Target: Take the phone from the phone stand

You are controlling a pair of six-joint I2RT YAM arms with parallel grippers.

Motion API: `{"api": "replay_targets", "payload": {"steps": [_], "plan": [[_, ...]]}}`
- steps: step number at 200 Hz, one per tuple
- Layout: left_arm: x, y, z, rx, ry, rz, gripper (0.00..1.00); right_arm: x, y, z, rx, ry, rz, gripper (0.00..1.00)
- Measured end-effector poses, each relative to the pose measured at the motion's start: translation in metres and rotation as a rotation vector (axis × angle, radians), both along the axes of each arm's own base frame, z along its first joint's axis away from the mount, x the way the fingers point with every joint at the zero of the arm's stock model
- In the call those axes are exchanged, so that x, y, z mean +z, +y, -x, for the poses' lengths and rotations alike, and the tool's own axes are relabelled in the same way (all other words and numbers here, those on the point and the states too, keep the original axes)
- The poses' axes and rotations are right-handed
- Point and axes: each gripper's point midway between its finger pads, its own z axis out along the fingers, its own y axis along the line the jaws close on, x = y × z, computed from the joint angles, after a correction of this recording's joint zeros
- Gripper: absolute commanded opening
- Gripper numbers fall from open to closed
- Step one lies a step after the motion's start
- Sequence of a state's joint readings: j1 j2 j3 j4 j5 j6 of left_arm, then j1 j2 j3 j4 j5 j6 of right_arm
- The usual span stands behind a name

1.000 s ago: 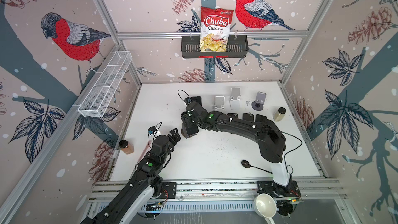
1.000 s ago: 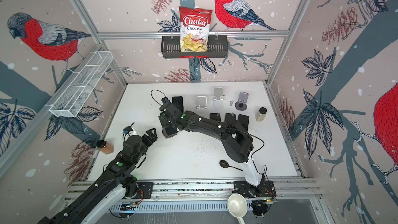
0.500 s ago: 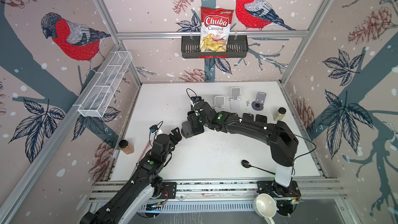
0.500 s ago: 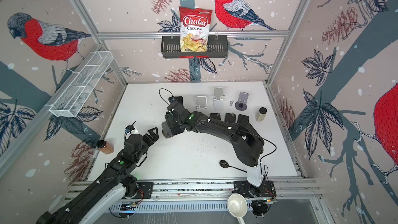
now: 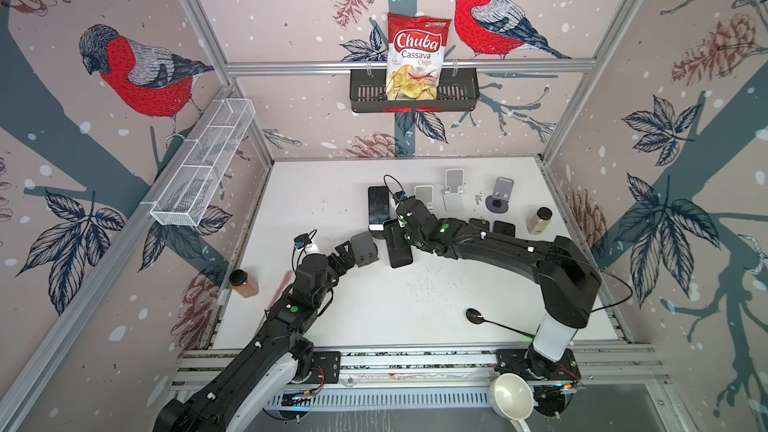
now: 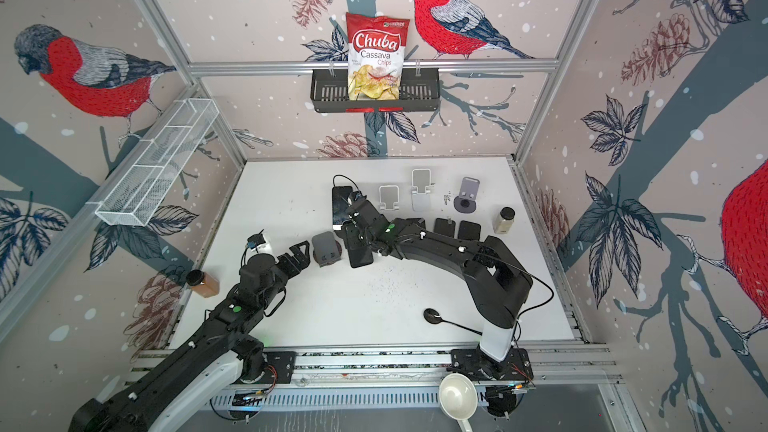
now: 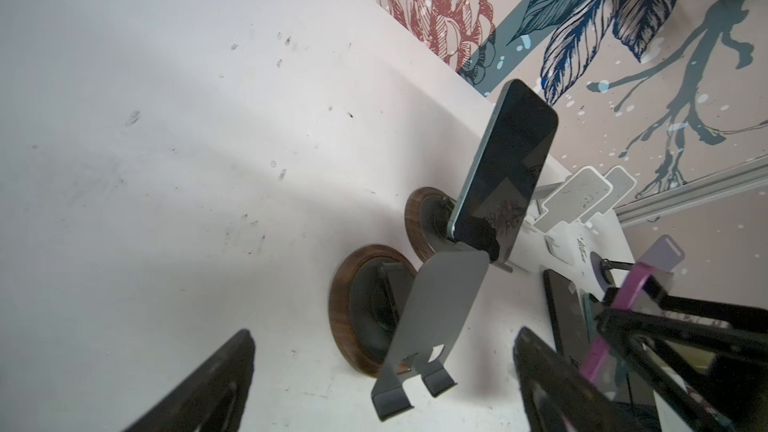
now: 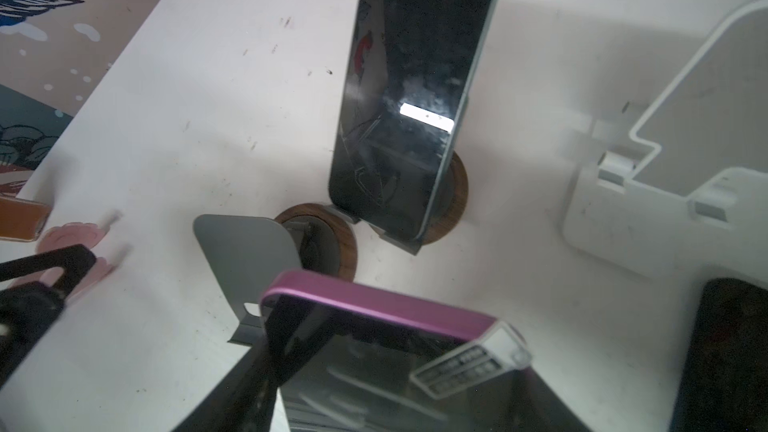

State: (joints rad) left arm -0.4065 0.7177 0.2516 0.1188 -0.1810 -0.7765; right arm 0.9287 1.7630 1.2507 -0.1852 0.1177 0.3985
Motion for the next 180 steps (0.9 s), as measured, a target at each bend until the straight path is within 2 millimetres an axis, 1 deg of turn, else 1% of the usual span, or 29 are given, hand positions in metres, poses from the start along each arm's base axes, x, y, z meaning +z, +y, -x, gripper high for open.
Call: {"api": "replay_targets", "payload": {"steps": [22, 44, 75, 94, 135, 166, 180], "plan": [[0.004, -0.006, -0.003, -0.026, -0.014, 0.006, 0.96, -0.01, -0.015, 0.0, -0.026, 0.036, -0.001, 0.66], [0.005, -0.008, -0.005, -0.036, -0.018, 0.006, 0.96, -0.02, -0.024, 0.0, -0.03, 0.065, -0.006, 0.66], [0.012, -0.018, -0.008, -0.08, -0.04, 0.032, 0.96, -0.039, -0.045, -0.005, -0.077, 0.117, 0.003, 0.66], [0.017, -0.026, -0.009, -0.12, -0.06, 0.051, 0.96, -0.047, -0.057, -0.007, -0.099, 0.141, 0.01, 0.66], [0.028, -0.047, -0.009, -0.211, -0.091, 0.069, 0.96, -0.057, -0.073, -0.011, -0.132, 0.186, 0.001, 0.66], [0.027, -0.063, -0.009, -0.265, -0.079, 0.045, 0.96, -0.063, -0.084, -0.017, -0.166, 0.205, -0.002, 0.67], [0.027, -0.068, -0.008, -0.284, -0.076, 0.036, 0.96, -0.067, -0.084, -0.018, -0.164, 0.218, -0.004, 0.67]]}}
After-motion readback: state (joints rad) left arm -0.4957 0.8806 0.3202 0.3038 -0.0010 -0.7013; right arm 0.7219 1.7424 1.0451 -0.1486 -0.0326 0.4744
